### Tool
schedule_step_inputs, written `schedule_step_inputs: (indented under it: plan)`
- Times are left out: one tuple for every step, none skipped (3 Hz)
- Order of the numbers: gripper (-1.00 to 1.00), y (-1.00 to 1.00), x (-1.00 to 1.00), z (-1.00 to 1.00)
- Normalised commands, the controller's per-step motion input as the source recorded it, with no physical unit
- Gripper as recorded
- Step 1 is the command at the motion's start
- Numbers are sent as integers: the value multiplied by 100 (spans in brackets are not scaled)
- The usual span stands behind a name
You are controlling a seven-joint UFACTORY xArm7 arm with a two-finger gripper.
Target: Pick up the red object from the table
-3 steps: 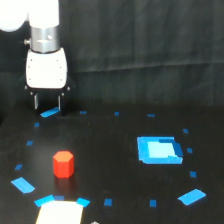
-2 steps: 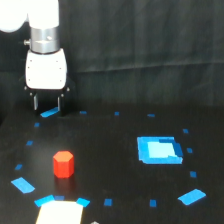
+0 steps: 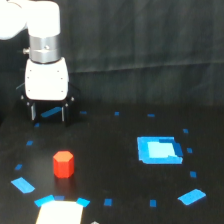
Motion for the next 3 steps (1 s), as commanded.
schedule_step_inputs:
  plan:
    - [87,-100,70,17]
    - [26,-73,40,-100]
    - [99,-100,44,-74]
